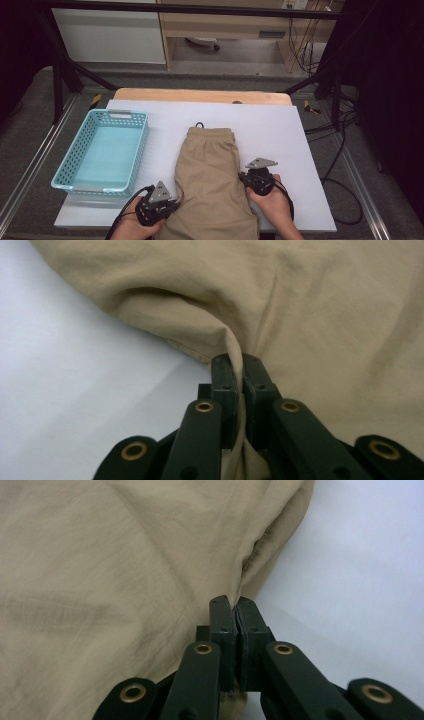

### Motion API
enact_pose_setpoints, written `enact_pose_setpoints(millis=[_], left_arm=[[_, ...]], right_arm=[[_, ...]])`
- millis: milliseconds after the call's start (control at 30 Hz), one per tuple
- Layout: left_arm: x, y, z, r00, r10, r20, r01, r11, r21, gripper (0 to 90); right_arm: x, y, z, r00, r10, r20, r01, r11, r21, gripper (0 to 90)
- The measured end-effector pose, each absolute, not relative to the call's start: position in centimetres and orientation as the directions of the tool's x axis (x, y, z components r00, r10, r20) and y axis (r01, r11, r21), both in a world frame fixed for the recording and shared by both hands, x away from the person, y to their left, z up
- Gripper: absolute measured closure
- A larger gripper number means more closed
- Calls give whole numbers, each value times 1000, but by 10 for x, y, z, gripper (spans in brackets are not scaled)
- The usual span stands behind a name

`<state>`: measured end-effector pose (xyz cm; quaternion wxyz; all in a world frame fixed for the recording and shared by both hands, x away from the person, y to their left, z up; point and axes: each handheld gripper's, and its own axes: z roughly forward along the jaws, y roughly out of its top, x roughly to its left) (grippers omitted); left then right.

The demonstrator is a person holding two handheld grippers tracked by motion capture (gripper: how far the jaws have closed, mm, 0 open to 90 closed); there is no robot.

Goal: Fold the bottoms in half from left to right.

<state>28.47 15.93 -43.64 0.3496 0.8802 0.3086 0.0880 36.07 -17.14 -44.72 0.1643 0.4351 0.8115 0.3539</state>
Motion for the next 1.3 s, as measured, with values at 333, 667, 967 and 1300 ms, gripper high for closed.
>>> enact_pose_setpoints(millis=[333, 667, 967, 1300], left_arm=[[289, 152, -438, 712, 702, -13, 502, -497, 708, 479], [320, 148, -451, 640, 768, 19, 507, -440, 742, 435], [322, 150, -456, 647, 762, -4, 516, -434, 739, 427], [318, 153, -456, 642, 766, 3, 505, -426, 751, 684]], right_arm=[[360, -166, -450, -537, 842, 58, 592, 326, 737, 558], [374, -168, -453, -503, 863, 31, 589, 317, 743, 470], [375, -166, -455, -504, 863, 30, 595, 322, 736, 502], [372, -165, -454, -551, 833, 42, 580, 346, 738, 751]])
